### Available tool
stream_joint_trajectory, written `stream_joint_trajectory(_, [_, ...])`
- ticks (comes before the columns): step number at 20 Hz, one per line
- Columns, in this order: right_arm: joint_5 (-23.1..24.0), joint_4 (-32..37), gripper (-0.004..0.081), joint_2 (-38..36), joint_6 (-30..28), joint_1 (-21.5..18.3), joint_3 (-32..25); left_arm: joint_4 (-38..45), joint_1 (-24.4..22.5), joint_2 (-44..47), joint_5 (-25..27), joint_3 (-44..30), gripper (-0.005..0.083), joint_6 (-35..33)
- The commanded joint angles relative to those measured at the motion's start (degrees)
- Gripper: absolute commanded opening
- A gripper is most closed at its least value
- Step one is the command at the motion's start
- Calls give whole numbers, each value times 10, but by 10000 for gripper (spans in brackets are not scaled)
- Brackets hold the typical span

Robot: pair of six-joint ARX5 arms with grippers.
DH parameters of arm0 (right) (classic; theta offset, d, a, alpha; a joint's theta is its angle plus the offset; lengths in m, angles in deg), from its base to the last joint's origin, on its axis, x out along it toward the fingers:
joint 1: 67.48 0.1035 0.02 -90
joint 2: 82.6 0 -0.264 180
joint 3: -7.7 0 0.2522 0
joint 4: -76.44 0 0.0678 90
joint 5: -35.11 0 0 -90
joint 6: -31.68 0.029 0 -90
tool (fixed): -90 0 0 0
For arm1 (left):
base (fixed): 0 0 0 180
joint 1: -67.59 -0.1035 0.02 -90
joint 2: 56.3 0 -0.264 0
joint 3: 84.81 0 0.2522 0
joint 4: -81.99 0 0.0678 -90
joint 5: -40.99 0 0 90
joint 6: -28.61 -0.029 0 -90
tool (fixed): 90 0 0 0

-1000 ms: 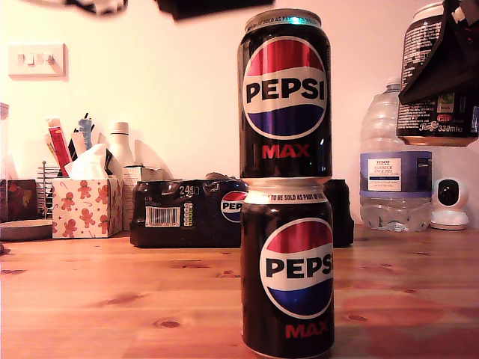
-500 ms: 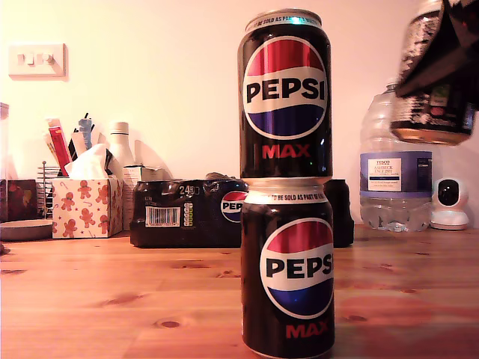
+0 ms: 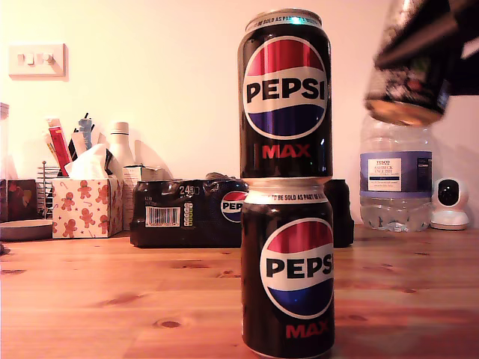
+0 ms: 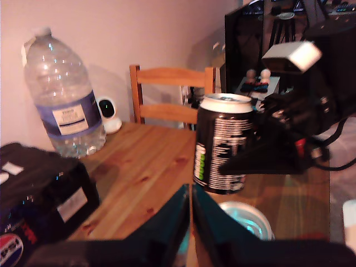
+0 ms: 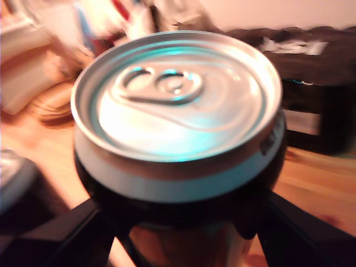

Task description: Stack up the Pepsi cans on top of each other

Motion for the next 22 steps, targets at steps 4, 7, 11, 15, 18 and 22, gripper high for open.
stream_joint_trajectory(4, [-57,-6,186,-12,5,8,78,-22,-8,9,14,1,-23,-11])
stream_joint_trajectory(7, [-66,-34,186,-12,5,22,120,-39,-26,28,22,1,-24,-16])
stream_joint_trajectory(11, [-65,-77,186,-10,-3,45,169,-52,-51,56,11,-19,-24,-15])
stream_joint_trajectory(15, [-66,-119,187,12,-7,71,216,-49,-69,75,-32,-65,-23,-14])
stream_joint_trajectory(18, [-65,-147,187,44,-20,94,249,-19,-71,92,-48,-99,-22,-7])
stream_joint_trajectory(22, [-61,-170,187,91,-44,133,283,12,-71,120,-47,-141,-21,37])
